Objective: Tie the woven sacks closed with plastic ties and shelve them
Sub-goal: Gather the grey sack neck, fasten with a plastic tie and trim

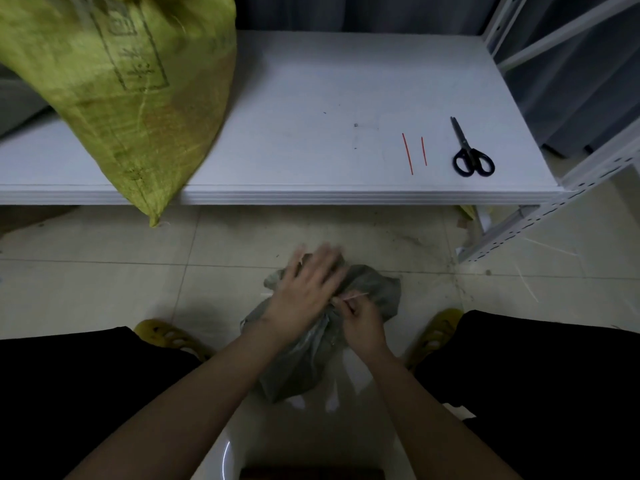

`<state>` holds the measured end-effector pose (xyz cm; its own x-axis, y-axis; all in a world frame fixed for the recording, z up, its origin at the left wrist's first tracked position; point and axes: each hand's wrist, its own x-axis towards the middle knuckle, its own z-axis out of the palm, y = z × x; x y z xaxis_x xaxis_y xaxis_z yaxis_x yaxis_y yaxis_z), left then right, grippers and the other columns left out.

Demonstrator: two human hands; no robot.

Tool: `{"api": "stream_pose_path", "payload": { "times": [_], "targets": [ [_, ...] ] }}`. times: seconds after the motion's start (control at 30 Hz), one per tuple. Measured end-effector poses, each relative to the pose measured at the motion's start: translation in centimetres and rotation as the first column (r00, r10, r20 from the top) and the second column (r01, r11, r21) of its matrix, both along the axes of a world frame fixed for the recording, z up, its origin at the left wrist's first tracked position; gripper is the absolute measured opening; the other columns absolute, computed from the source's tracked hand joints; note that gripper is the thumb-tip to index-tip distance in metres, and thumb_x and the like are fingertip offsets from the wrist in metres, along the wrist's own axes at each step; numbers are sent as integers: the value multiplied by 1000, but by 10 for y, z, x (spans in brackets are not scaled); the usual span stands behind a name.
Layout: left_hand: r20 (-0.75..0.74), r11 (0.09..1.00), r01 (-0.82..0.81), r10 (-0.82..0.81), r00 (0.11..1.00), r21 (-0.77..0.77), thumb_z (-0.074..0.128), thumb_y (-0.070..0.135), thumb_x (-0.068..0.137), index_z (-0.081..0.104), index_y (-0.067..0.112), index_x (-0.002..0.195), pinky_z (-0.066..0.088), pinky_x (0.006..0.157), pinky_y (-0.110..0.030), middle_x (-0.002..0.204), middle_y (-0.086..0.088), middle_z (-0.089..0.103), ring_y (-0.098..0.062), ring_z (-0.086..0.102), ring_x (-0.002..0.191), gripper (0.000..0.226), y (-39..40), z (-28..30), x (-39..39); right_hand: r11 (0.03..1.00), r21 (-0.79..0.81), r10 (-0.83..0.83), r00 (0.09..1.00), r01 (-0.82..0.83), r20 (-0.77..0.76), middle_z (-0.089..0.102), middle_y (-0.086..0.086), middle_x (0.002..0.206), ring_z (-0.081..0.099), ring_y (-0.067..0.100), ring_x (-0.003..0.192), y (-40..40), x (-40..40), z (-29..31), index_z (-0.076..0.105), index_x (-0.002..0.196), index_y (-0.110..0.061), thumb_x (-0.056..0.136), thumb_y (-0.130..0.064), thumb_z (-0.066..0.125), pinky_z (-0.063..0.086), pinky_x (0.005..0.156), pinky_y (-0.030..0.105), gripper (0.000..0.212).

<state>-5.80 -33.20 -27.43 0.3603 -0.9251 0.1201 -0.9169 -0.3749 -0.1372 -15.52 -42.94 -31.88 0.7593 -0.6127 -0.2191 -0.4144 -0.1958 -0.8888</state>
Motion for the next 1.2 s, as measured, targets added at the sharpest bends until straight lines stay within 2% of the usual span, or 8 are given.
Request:
{"api": "stream_pose_path", "payload": {
  "times": [0.07, 0.17, 0.27, 0.43, 0.57, 0.8, 1.03, 1.2],
  "targets": [
    [28, 979, 169, -173, 984, 115, 47, 30, 79, 61, 14, 124, 2, 114, -52, 133, -8, 57, -25, 48, 129, 49, 4, -6, 3, 1000, -15, 14, 1000, -14, 7, 56, -2, 71, 56, 19, 74, -1, 1, 1, 46, 66, -33, 90, -7, 57, 42, 70, 31, 37],
    [-181, 947, 10, 51, 982, 322, 24, 57, 78, 48, 15, 136, -16, 109, -56, 146, -7, 43, -28, 27, 142, 75, 11, -5, 2, 1000, 15, 21, 1000, -21, -15, 61, 3, 74, 61, 23, 77, -6, 1, 3, 53, 66, -28, 89, -13, 61, 46, 75, 37, 29],
    [-234, 877, -121, 253, 939, 465, 41, 69, 78, 24, 22, 145, -10, 108, -65, 157, -5, 12, -31, 1, 146, 84, 7, -7, 1, 1000, 17, -4, 1000, 4, -24, 62, 3, 73, 61, 23, 77, -7, -1, 5, 53, 65, -31, 90, -19, 62, 46, 73, 37, 29],
    [-566, 911, -260, 404, 719, 321, 60, 32, 84, 33, 21, 133, 43, 88, -40, 137, -8, 40, -34, 45, 120, 58, 1, -10, 0, 996, 78, -43, 999, 43, -1, 60, -7, 69, 60, 12, 72, -10, -3, 11, 58, 67, -24, 89, -14, 62, 46, 72, 30, 24],
    [-626, 928, -289, 373, 685, 237, 60, 28, 84, 42, 20, 120, 43, 76, -35, 117, -9, 54, -33, 56, 102, 41, -6, -12, 0, 984, 155, -97, 993, 87, 64, 65, -3, 70, 59, -6, 64, -25, -4, 23, 69, 78, -2, 84, -6, 67, 45, 66, 10, 8],
    [-663, 918, -321, 391, 639, 232, 63, 34, 80, 45, 23, 117, 40, 72, -32, 116, -6, 58, -28, 58, 102, 42, -23, -2, 21, 950, 170, -286, 947, 261, 146, 66, -9, 77, 62, -5, 70, -58, -5, 54, 65, 82, -20, 83, -16, 70, 48, 66, 10, 7],
    [-667, 907, -354, 411, 621, 229, 61, 38, 81, 45, 25, 123, 37, 72, -28, 116, -5, 58, -25, 57, 103, 47, -48, 16, 35, 792, -371, -409, 873, 485, 267, 64, 7, 93, 58, 21, 88, -135, 40, 85, 67, 97, -10, 95, -26, 53, 50, 79, 36, 22],
    [-663, 895, -376, 435, 610, 241, 60, 39, 81, 45, 26, 123, 36, 73, -27, 116, -6, 58, -26, 56, 105, 47, -57, 21, 45, 656, -668, -479, 878, 351, -9, 42, 10, 139, 34, 29, 129, -198, 74, 95, 51, 130, -12, 97, -29, 43, 28, 100, 42, 38]
  ]
}}
